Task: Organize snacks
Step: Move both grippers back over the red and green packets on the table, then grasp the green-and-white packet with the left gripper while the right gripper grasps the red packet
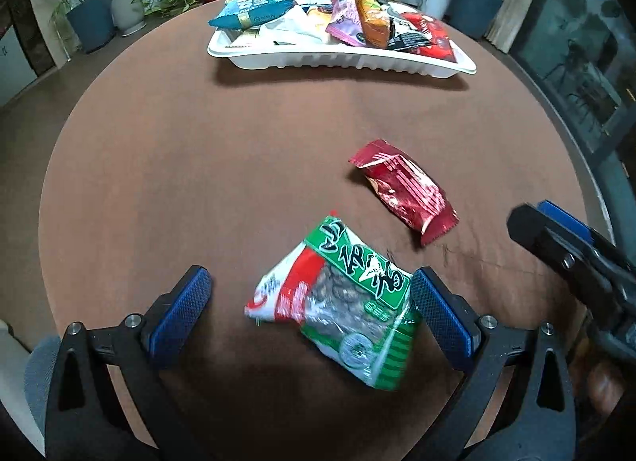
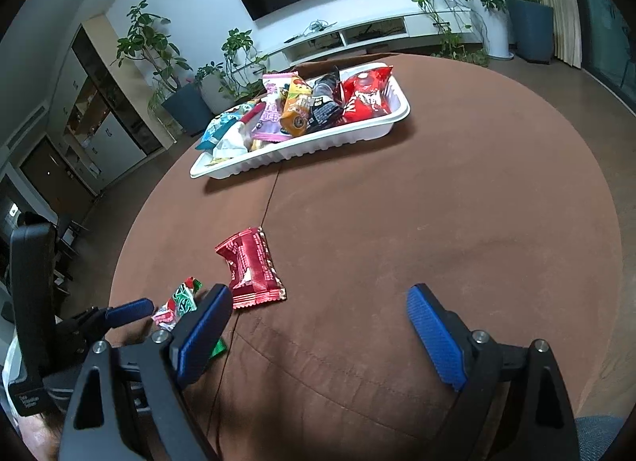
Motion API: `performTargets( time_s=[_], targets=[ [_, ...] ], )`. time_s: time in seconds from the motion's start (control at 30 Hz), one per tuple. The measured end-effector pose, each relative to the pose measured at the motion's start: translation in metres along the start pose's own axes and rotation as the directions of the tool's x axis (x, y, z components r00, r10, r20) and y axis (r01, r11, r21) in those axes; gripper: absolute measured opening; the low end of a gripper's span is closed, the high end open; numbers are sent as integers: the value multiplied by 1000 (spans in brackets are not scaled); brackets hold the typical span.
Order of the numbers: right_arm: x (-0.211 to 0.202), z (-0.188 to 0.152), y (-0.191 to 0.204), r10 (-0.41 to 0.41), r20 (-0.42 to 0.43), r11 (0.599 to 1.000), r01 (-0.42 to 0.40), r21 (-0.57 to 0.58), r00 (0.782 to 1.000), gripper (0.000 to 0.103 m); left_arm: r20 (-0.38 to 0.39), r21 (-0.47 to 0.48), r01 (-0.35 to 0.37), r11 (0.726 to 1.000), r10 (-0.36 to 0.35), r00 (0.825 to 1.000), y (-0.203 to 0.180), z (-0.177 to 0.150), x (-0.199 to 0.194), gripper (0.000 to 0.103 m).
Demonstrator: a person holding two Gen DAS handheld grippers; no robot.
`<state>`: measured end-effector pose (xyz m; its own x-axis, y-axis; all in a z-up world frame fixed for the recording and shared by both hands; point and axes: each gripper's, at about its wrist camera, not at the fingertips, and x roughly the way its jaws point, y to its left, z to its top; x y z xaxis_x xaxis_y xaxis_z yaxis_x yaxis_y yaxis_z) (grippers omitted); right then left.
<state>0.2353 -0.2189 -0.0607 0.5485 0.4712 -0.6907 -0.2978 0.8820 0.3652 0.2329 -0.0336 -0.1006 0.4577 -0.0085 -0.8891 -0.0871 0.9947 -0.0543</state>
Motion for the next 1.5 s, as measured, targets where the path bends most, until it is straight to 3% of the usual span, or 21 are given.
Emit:
performTargets(
  time_s=[0.43, 0.6, 1.13, 1.33, 1.43, 1.47, 1.5],
  targets=[
    [-3, -3, 3, -23, 20, 999, 24, -47, 1000, 92, 23, 62, -7, 998, 6, 1000, 7, 0, 4, 97],
    [-3, -3, 4, -31, 21, 998, 32, -52, 999, 92, 40, 91, 12, 996, -15, 999, 12, -5, -1, 84],
    [-2, -7, 9, -39, 10, 996, 40, -80, 999, 92, 3, 119, 39, 992, -40, 999, 16, -16, -11, 84],
    [2, -7, 12, -39, -3, 995, 38, -91, 999, 92, 15, 183, 45, 982, -49, 999, 12, -21, -8, 85],
    [4, -7, 14, -39, -9, 994, 38, -98, 999, 91, 31, 203, 71, 977, -79, 996, 11, -21, -10, 74],
    [4, -7, 15, -37, -10, 994, 35, -104, 999, 91, 38, 210, 79, 975, -89, 995, 11, -20, -11, 64],
    [4, -7, 16, -37, -10, 993, 35, -109, 999, 91, 40, 207, 100, 973, -111, 993, 13, -19, -13, 60]
  ],
)
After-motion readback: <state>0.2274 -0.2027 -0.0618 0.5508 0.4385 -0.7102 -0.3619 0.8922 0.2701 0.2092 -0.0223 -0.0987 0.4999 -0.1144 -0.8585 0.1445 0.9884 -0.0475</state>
